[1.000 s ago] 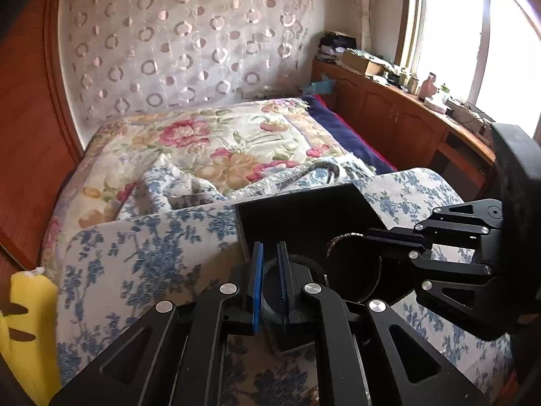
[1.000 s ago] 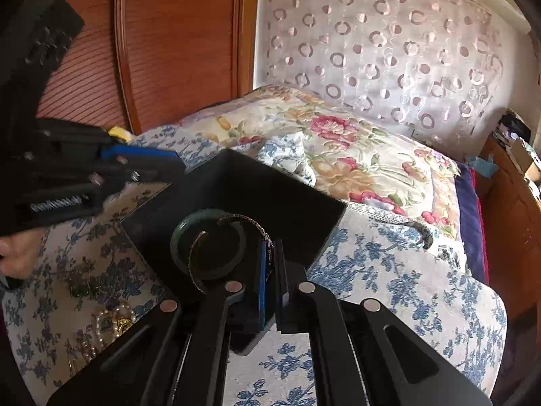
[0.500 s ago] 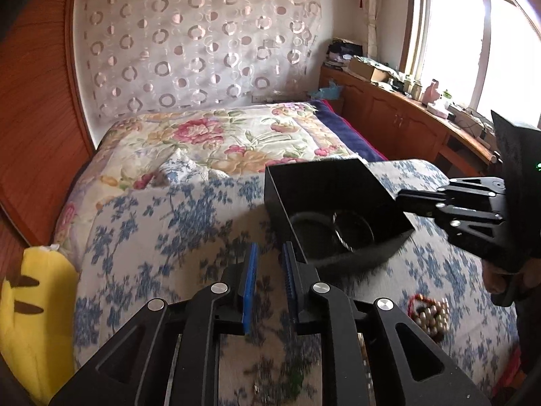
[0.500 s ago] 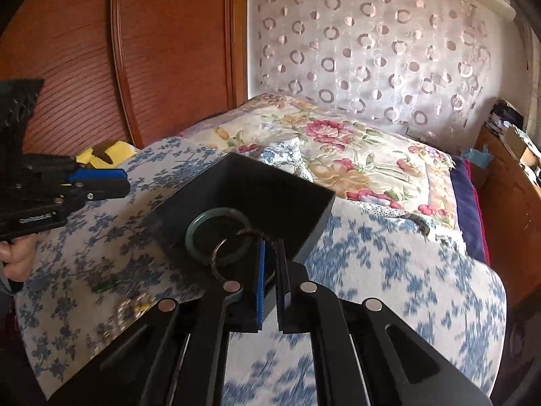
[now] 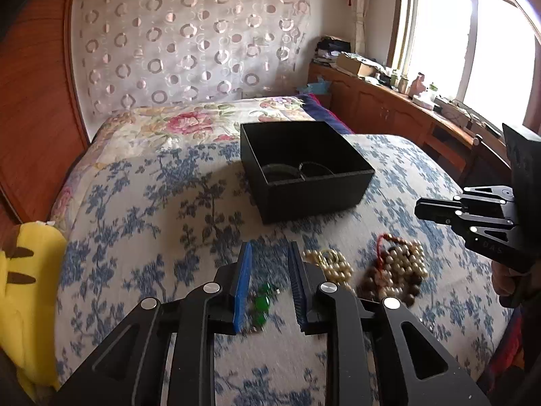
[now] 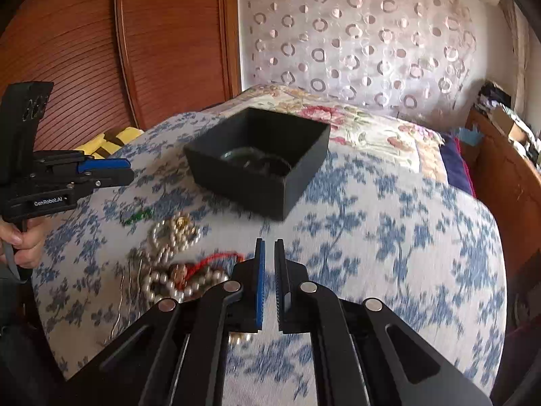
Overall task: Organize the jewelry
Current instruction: 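Grasp a white pearl necklace with the left gripper while the right grasps a gold pearl strand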
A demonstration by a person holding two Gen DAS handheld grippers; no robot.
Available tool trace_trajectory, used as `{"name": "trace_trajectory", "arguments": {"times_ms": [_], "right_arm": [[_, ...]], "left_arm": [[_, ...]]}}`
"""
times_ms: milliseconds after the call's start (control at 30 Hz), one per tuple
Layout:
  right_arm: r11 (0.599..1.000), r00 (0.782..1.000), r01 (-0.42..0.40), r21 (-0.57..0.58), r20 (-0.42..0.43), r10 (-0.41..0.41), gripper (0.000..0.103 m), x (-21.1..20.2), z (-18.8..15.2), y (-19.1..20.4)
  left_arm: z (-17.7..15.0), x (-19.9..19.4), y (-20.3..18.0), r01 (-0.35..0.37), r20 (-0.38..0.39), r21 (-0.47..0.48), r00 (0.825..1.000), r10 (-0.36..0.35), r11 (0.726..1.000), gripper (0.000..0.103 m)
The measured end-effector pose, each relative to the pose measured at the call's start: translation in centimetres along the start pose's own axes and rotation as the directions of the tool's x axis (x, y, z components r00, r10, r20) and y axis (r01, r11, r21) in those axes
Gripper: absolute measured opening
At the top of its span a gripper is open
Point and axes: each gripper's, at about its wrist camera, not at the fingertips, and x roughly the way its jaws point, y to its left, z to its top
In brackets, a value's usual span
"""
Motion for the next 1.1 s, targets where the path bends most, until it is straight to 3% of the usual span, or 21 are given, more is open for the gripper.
{"name": "trace_trajectory", "arguments": {"times_ms": [400,533,633,767,833,900,933,1100], "right_arm": [[0.998,0.998,-0.053,0.041,-0.043,0.054,0.016,0.2,-2.5,0.1],[0.997,0.996,-0.067,0.04,-0.06,0.07,0.031,1.2,-2.3,0.5],[0.995,0.994,-0.077,0.059,-0.074,0.082,0.035,1.8,-2.0,0.3],[0.991,0.99,-0.102,0.088,-0.084,0.109,0.035,2.4,-2.2,0.1],[0.989,0.989,-0.116,0.089,-0.081,0.123,0.022,2.3,-2.2,0.2],[0.991,0.99,-0.112,0.077,-0.074,0.118,0.019,2.0,-2.2,0.4],[0.992,0.991,-0.108,0.064,-0.072,0.112,0.01,1.8,-2.3,0.5],[0.996,0.997,-0.077,0.052,-0.019,0.078,0.009,0.1,-1.8,0.2]], "left_arm": [[-2.3,0.0,-1.1,0.015,-0.046,0.016,0.999,-0.014,1.0,0.021],[-2.3,0.2,-1.1,0.017,-0.049,0.015,0.999,-0.016,1.0,0.021],[-2.3,0.2,-1.1,0.018,-0.051,0.014,0.999,-0.017,1.0,0.021],[-2.5,0.6,-1.0,0.022,-0.059,0.008,0.998,-0.021,1.0,0.021],[-2.6,0.8,-0.9,0.023,-0.065,0.004,0.998,-0.023,1.0,0.021],[-2.6,1.2,-0.9,0.025,-0.073,0.001,0.997,-0.025,1.0,0.021],[-2.6,1.3,-0.9,0.025,-0.076,0.002,0.997,-0.025,1.0,0.022],[-2.3,2.5,-1.1,0.032,-0.101,0.01,0.994,-0.031,0.999,0.029]]}}
